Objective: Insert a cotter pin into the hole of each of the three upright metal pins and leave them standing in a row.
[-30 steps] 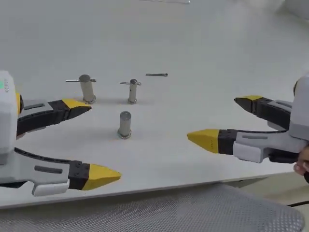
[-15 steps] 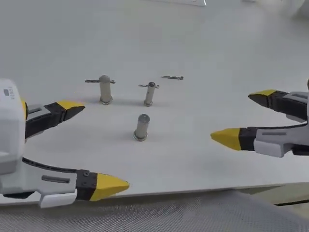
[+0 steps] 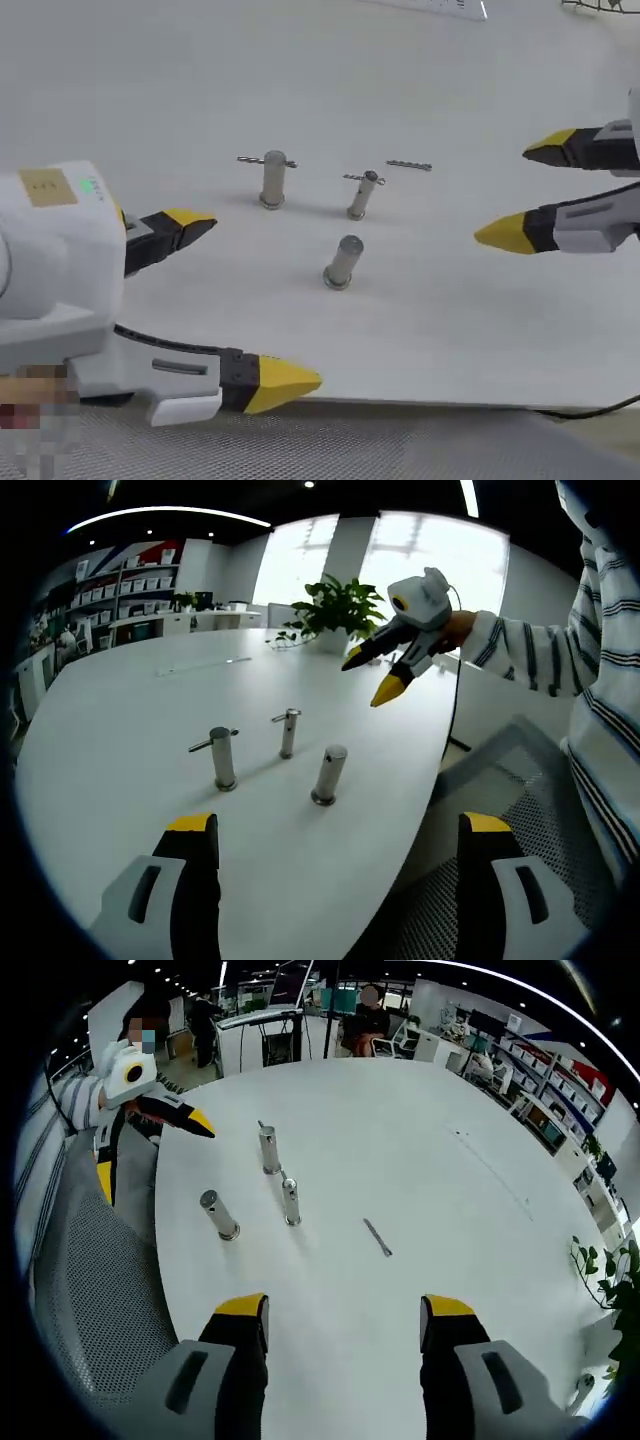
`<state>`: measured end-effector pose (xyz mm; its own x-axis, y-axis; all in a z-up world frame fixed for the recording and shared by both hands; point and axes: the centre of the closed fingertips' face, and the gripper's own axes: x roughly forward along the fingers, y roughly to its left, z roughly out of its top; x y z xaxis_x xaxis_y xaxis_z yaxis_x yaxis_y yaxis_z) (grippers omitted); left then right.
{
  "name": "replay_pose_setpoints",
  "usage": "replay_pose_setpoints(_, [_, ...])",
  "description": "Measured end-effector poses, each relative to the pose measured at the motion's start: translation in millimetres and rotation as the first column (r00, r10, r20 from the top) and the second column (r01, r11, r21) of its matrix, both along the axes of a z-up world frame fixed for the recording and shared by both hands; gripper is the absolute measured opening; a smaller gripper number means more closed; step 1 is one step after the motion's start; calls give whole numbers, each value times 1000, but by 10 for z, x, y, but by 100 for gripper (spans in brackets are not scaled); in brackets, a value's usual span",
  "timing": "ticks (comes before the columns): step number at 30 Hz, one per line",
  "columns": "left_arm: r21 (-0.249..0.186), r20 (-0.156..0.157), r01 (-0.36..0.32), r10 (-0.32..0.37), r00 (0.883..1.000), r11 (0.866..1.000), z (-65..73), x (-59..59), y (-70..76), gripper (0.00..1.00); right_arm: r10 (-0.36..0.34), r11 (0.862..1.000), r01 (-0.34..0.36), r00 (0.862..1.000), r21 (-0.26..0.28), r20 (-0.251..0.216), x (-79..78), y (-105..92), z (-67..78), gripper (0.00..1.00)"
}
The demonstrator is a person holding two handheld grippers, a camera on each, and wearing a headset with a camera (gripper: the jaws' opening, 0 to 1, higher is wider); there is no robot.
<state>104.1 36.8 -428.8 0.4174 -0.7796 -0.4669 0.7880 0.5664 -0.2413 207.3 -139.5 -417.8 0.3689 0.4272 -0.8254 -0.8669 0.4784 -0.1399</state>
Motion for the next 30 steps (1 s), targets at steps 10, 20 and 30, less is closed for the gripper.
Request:
replay_pose_setpoints(10, [-7,4,-48,48,999,999,83,6,63,96,146,985,-148,989,-92,-31,347,110,-94,47])
replay_pose_setpoints(20, [0,-19,-71,71,997,997,67,-17,127,98,230,957,-243,968,-156,-100,489,161,-372,39])
replay_pose_setpoints(30, [4,6,-103,103,995,995,115,60,196,93,250,946,-272,959,-178,-135,614,211,-541,15])
